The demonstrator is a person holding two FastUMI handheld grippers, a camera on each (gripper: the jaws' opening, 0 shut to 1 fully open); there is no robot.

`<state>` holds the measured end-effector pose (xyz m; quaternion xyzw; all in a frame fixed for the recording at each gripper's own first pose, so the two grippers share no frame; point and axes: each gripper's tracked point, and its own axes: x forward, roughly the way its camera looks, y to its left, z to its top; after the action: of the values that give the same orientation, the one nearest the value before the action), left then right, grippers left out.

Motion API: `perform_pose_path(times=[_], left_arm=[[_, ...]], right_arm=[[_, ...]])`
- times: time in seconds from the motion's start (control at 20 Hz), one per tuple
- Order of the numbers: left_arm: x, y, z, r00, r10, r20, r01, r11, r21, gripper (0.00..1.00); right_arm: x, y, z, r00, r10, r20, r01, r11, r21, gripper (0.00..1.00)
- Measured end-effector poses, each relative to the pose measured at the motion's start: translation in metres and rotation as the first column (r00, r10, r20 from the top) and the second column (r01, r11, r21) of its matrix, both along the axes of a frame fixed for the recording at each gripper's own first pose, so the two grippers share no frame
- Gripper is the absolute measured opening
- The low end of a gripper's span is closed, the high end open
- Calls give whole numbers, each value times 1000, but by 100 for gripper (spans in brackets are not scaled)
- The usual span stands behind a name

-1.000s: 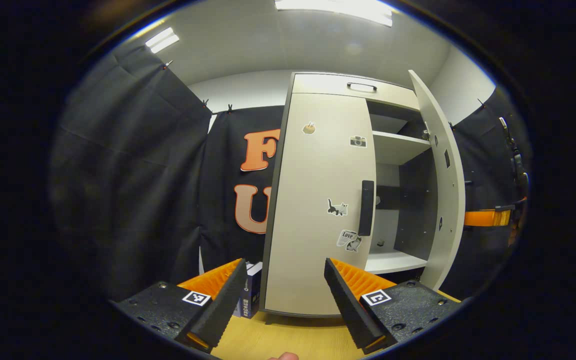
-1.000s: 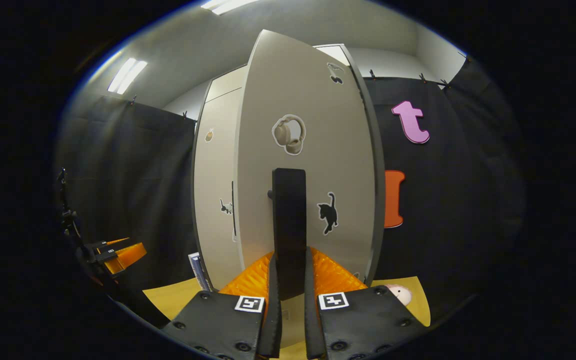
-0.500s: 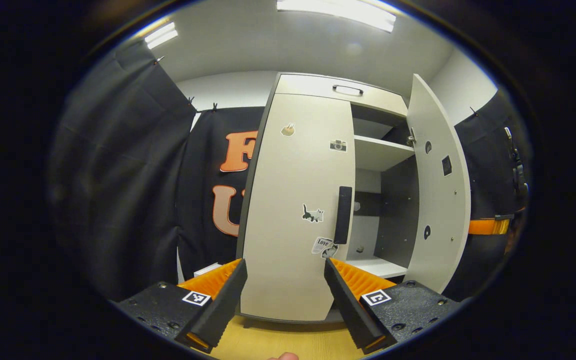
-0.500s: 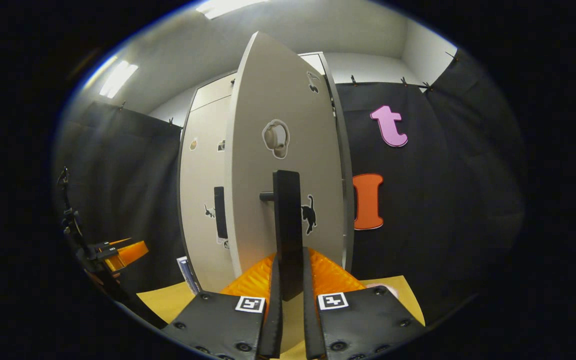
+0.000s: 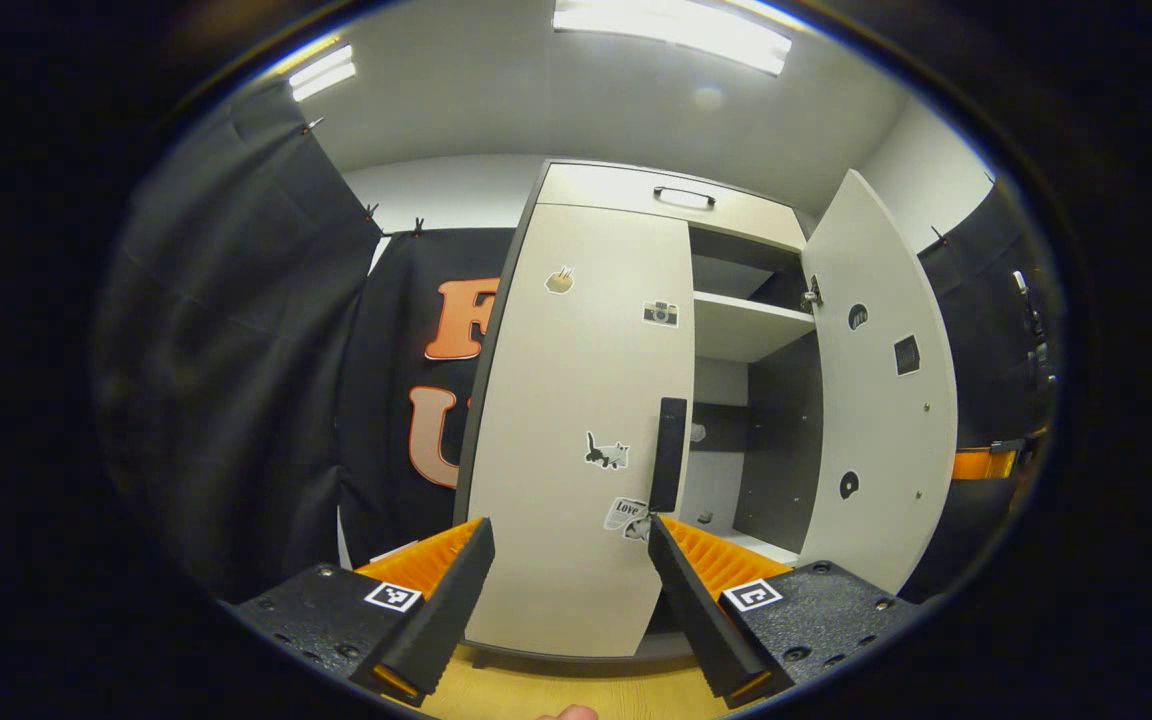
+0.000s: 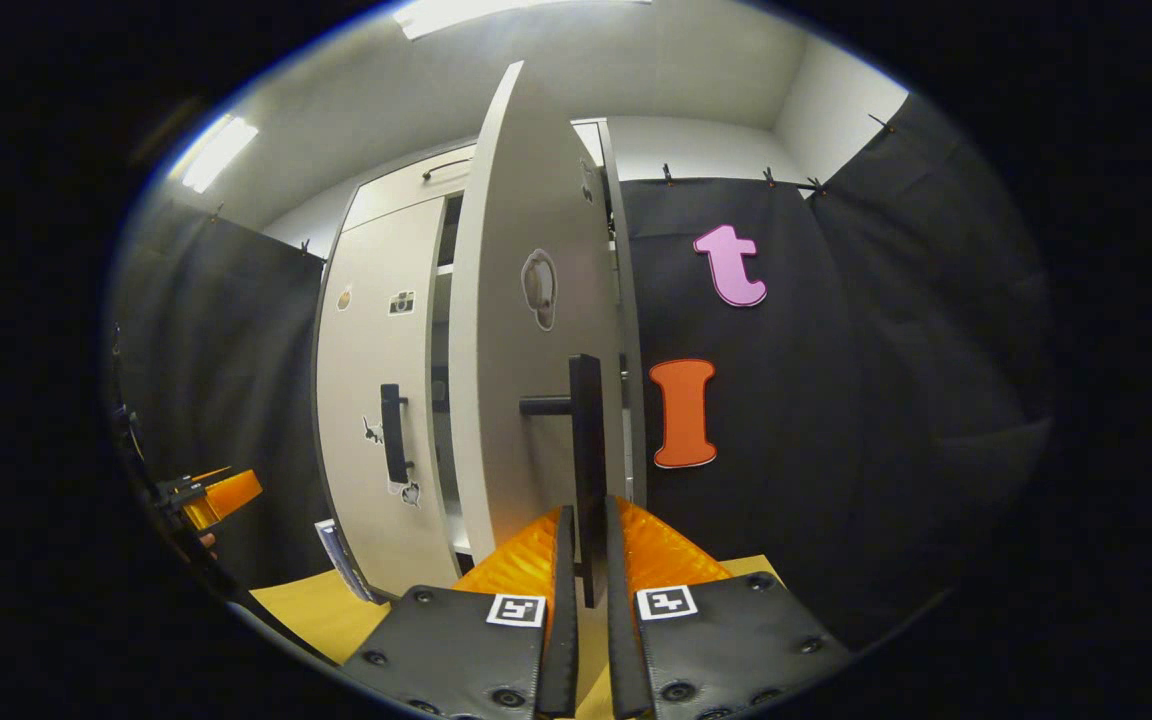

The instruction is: Open the right door of the double-door shoe cabinet with the right hand, and open the left door with the left hand.

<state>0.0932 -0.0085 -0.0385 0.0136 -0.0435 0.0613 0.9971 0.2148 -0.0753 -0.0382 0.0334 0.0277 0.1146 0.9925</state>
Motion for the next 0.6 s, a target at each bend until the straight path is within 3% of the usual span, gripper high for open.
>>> perform_pose_path(times=[0.3,0.6], left_arm=[[17,-9,7,1000,-23,-1,23,1000,7,94],[48,-16,17,999,-35,-24,35,999,2,94]], right_arm=[[4,-11,0,999,-49,6,49,999,-4,20],[3,-53,10,988,-151,34,153,987,-47,17]])
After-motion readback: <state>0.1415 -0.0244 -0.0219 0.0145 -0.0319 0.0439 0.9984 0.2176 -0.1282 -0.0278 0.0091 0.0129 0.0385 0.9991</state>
